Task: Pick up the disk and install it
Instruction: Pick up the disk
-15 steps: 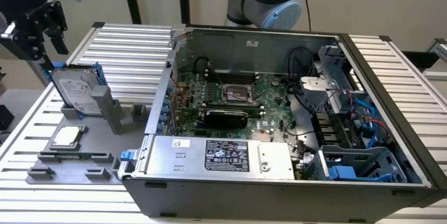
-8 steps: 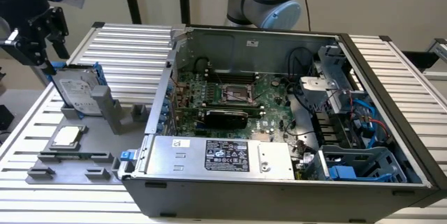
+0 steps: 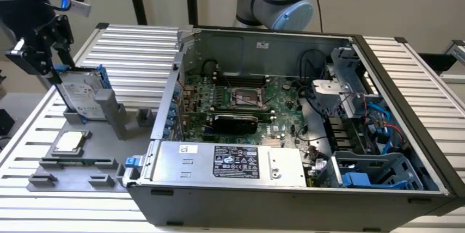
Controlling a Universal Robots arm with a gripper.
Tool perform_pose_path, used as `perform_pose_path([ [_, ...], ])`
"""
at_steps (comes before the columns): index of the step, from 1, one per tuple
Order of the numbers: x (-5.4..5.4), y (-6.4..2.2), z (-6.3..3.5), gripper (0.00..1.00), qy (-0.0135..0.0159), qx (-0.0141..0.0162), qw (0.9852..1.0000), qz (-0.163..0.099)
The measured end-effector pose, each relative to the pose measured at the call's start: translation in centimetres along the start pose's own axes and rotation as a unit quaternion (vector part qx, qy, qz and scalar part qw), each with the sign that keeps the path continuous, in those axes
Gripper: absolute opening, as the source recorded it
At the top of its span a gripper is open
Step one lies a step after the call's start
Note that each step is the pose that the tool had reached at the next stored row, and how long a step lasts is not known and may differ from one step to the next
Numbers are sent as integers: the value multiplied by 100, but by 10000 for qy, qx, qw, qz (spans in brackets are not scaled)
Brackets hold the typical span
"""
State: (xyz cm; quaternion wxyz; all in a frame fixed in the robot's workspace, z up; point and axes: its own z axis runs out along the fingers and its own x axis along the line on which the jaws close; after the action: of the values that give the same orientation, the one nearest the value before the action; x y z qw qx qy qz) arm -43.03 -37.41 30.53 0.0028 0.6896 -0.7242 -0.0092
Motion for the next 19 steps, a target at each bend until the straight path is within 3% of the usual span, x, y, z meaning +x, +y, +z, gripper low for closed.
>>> perform_pose_path([
  [7, 8, -3, 114, 100, 3, -1, 9999, -170],
  [19, 11, -26, 211, 100, 4, -1, 9998, -180],
])
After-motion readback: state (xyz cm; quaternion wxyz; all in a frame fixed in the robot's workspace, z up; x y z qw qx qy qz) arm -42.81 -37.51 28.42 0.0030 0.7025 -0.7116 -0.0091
